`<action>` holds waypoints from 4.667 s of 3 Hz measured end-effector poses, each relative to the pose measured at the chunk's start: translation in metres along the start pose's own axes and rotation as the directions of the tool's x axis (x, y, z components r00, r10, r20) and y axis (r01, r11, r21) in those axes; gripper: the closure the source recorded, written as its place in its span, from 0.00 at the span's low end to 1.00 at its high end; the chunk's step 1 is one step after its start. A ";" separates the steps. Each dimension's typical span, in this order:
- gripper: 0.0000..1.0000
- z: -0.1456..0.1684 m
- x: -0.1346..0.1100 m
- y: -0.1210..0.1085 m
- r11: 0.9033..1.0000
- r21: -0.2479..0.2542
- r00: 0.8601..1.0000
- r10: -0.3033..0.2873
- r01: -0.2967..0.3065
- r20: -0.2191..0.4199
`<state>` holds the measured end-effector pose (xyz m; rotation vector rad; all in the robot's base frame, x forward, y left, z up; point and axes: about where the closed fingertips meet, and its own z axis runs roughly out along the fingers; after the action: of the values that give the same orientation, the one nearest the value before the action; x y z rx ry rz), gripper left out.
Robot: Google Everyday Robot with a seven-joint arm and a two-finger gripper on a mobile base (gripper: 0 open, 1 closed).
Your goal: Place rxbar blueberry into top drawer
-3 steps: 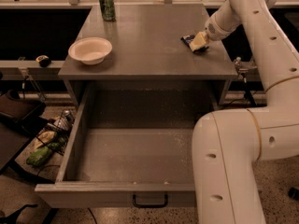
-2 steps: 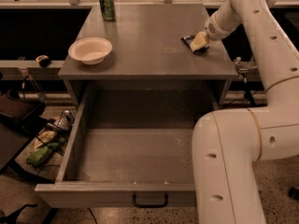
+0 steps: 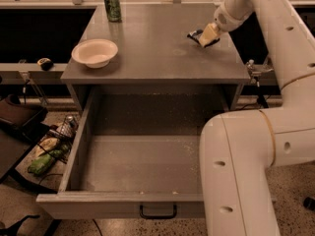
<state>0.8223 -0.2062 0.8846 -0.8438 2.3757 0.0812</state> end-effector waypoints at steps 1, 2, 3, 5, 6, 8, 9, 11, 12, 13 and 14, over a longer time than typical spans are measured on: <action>1.00 -0.036 0.000 0.012 0.998 -0.011 0.997 -0.066 0.066 -0.039; 1.00 -0.063 0.041 0.022 0.996 -0.091 0.993 -0.012 0.001 -0.114; 1.00 -0.079 0.066 0.022 0.992 -0.104 0.990 0.060 -0.074 -0.125; 1.00 -0.073 0.044 0.020 0.996 -0.077 0.997 0.049 -0.053 -0.059; 1.00 -0.086 0.052 0.032 0.992 -0.088 0.992 0.083 -0.092 -0.100; 1.00 -0.118 0.049 0.048 0.974 0.022 0.961 0.227 -0.227 -0.159; 1.00 -0.127 0.050 0.055 0.959 0.095 0.938 0.282 -0.267 -0.203; 1.00 -0.153 0.064 0.059 0.939 0.171 0.904 0.336 -0.299 -0.264; 1.00 -0.173 0.080 0.057 0.930 0.160 0.893 0.364 -0.332 -0.265; 1.00 -0.195 0.094 0.058 0.920 0.127 0.886 0.391 -0.370 -0.249; 1.00 -0.206 0.107 0.062 0.914 0.063 0.884 0.405 -0.402 -0.234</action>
Offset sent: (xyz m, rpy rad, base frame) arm -0.2569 -0.0069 -0.0407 0.0388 0.3171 0.0104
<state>0.6114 -0.2671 0.9827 -0.3519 2.7501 0.1372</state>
